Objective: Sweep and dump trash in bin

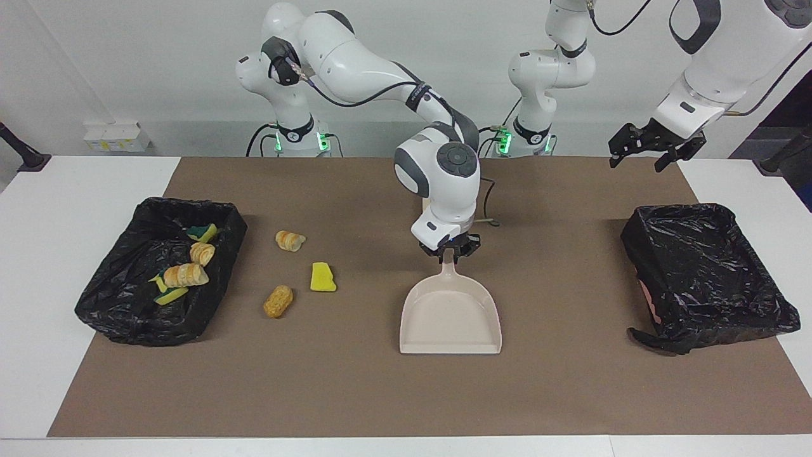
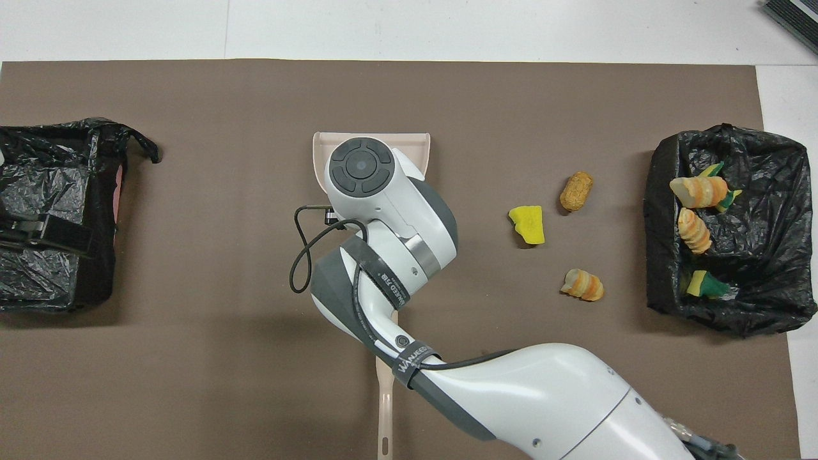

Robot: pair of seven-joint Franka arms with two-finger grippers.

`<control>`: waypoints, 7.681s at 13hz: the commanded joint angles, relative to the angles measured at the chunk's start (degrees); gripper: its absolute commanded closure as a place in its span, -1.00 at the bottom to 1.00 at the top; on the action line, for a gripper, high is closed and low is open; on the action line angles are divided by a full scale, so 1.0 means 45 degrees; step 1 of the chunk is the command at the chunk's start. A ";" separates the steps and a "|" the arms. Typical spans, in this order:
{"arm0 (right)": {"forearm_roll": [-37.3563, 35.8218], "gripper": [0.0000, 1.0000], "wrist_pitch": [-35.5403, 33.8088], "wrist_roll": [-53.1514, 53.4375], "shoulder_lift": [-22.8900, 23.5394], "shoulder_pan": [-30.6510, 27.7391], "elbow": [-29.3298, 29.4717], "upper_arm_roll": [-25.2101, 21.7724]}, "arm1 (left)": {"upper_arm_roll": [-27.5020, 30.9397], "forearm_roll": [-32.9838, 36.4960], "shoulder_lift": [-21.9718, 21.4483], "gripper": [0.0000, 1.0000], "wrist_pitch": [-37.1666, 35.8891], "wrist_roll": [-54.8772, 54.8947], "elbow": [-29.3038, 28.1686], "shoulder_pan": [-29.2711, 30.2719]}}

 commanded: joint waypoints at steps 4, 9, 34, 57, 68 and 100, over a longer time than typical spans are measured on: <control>0.0156 0.01 0.0303 0.0143 -0.0788 -0.0223 -0.0303 0.0025 | -0.0082 0.0163 0.0010 -1.00 -0.0096 0.0099 0.0166 0.0132; 0.0294 -0.50 0.0127 0.0242 -0.2991 -0.0730 -0.2153 0.0025 | -0.0082 0.0163 -0.0009 -1.00 -0.0115 0.0099 0.0166 0.0132; 0.3438 -0.62 0.3602 0.2116 -0.8428 0.3137 -1.2862 0.0103 | -0.0082 0.0163 -0.0009 -1.00 -0.0096 0.0099 0.0166 0.0132; 0.2755 1.00 -0.0166 0.3483 -1.1100 0.1616 -1.3796 0.0005 | -0.0335 0.0008 -0.0556 -1.00 -0.0624 0.0021 0.0166 -0.0102; -0.0699 1.00 -0.1356 0.5223 -1.2001 -0.1763 -1.5811 0.0006 | -0.0843 0.0434 0.3420 -1.00 0.6130 -0.5968 -0.0519 -0.4843; 0.2130 1.00 -0.0437 -0.1046 -0.6103 -0.3697 -0.7220 0.0123 | -0.0590 0.0847 0.3820 1.00 0.8035 -0.1037 -0.2412 -0.5103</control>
